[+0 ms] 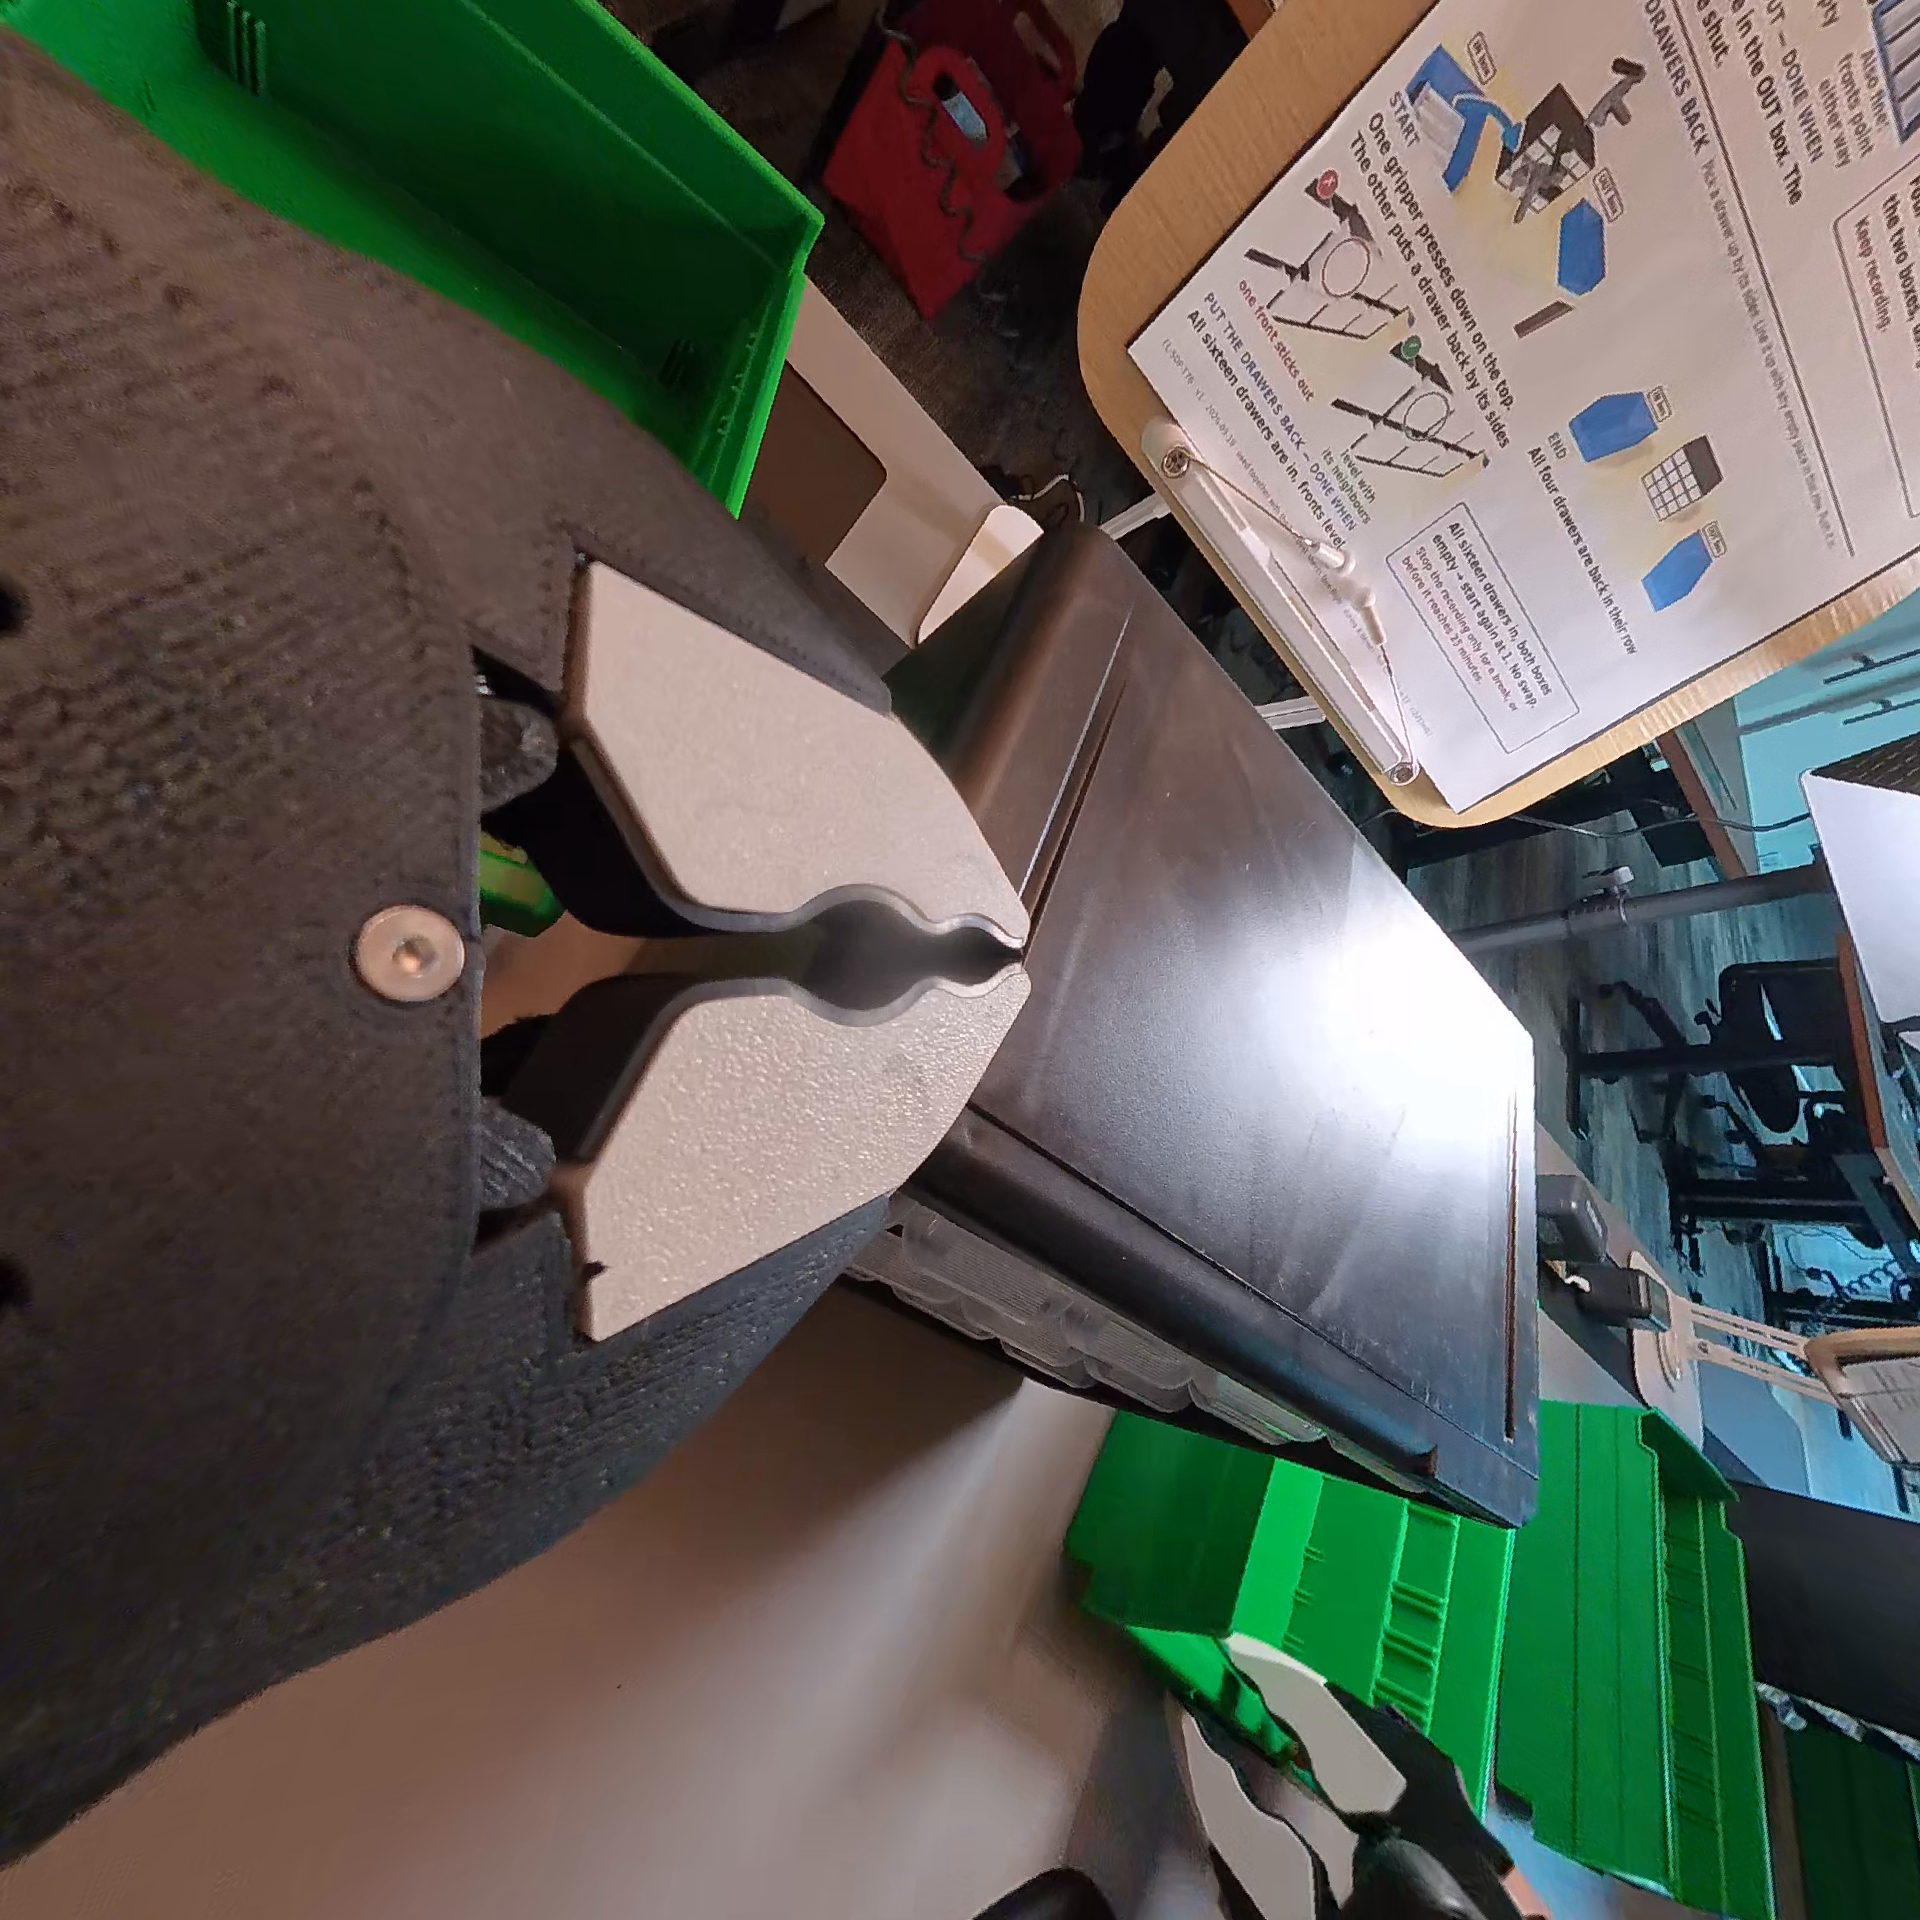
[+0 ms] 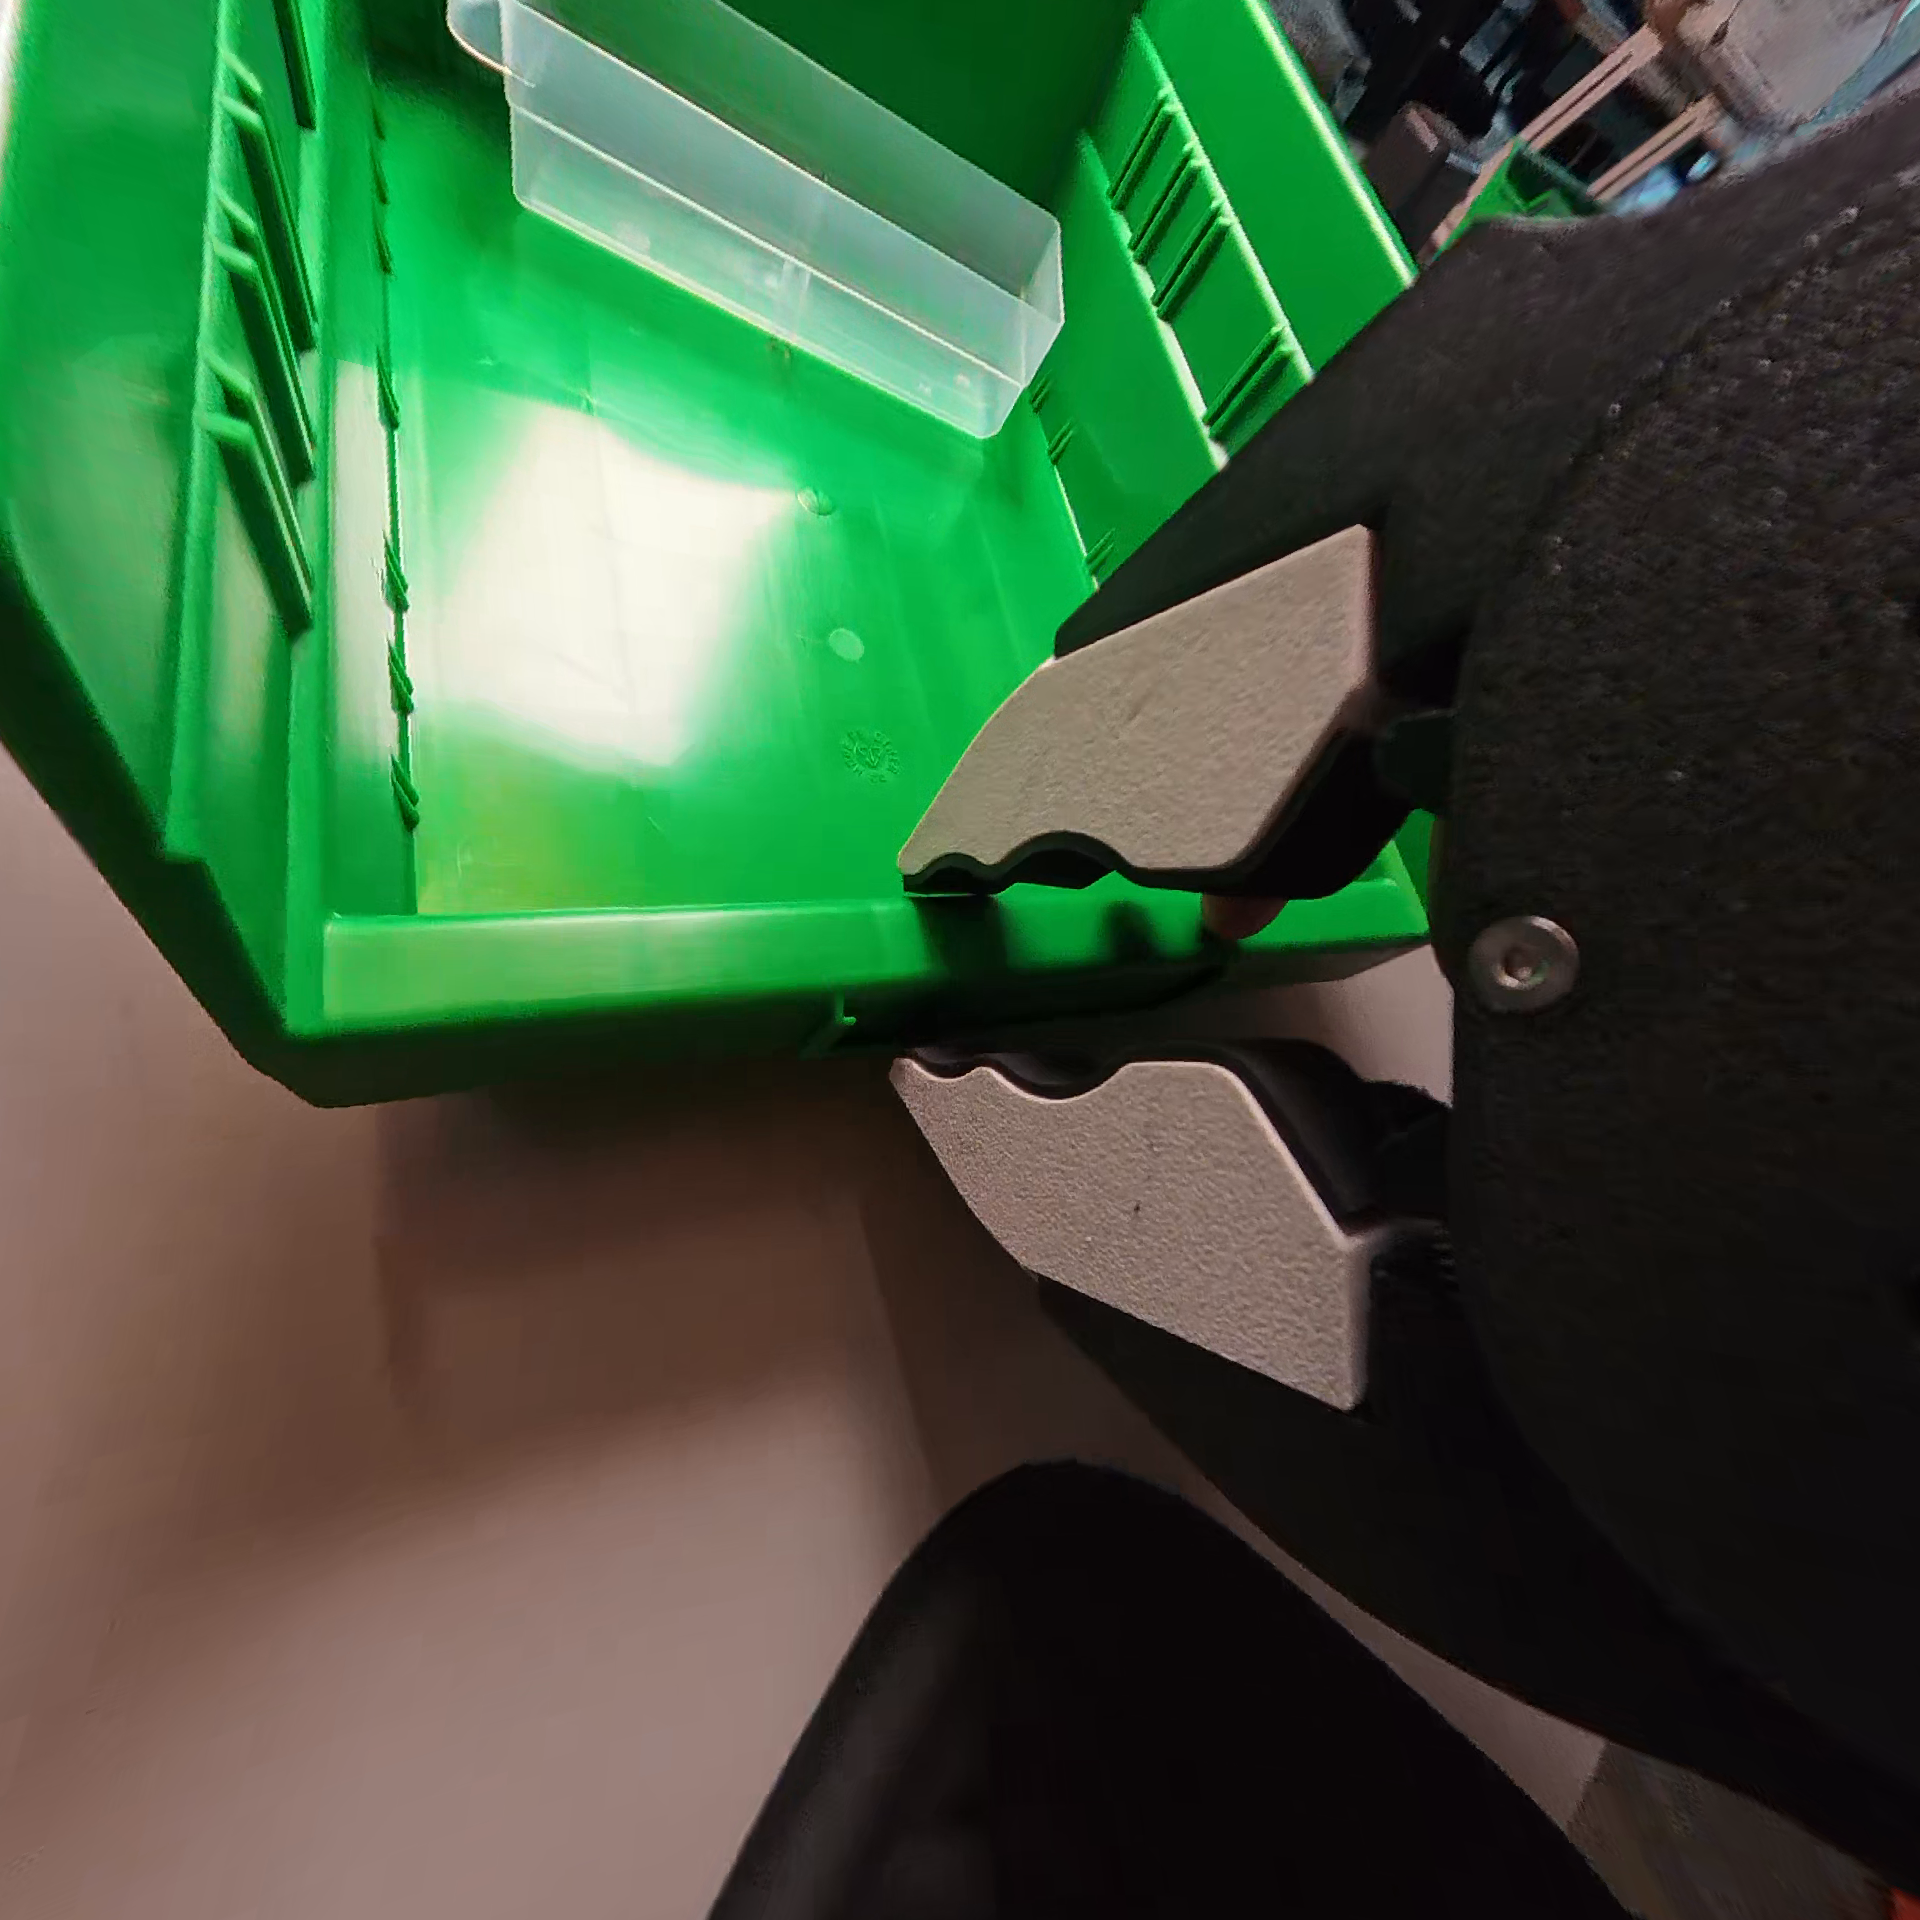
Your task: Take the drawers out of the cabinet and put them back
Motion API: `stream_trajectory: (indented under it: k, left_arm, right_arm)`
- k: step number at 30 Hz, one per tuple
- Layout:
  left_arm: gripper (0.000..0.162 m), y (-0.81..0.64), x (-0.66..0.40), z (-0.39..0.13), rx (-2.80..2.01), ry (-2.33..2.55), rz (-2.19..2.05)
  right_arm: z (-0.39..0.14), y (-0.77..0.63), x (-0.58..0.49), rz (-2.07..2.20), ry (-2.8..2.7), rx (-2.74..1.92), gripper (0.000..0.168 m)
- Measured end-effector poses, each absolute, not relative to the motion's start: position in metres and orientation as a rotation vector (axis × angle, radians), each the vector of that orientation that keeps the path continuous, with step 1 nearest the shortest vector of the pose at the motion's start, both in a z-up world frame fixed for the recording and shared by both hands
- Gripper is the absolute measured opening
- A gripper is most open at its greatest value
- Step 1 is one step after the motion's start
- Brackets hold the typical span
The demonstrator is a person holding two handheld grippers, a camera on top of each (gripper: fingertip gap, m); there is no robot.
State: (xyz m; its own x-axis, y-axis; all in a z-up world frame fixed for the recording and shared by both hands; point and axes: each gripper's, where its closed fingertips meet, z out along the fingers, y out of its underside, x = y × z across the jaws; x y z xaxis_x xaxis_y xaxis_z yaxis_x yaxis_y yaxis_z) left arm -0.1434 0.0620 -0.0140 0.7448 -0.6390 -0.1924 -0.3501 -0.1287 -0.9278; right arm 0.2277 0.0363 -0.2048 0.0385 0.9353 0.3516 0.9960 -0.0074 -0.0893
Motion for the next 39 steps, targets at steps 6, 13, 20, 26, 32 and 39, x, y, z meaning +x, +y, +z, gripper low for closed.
stream_trajectory:
  k: [6, 13, 20, 26, 32, 39]
  left_arm:
    - [0.000, 0.062, -0.143, -0.014, -1.736, 0.773, -0.352]
    - [0.000, 0.062, -0.143, -0.014, -1.726, 0.793, -0.341]
    - [0.000, 0.062, -0.142, -0.014, -1.720, 0.791, -0.353]
    - [0.000, 0.062, -0.143, -0.014, -1.727, 0.791, -0.325]
    - [0.000, 0.061, -0.143, -0.014, -1.737, 0.787, -0.294]
    - [0.000, 0.061, -0.142, -0.014, -1.738, 0.787, -0.267]
  right_arm:
    - [-0.157, 0.097, 0.214, -0.011, -1.698, -2.029, 0.035]
    - [-0.214, 0.225, 0.274, -0.664, -1.728, -2.204, 0.008]
    - [-0.218, 0.247, 0.260, -0.598, -1.609, -2.196, 0.008]
    - [-0.141, 0.206, 0.210, -0.196, -1.243, -1.991, 0.017]
    - [-0.023, 0.099, 0.143, 0.016, -1.007, -1.583, 0.017]
    - [-0.017, 0.018, 0.013, -0.301, -1.159, -1.053, 0.014]
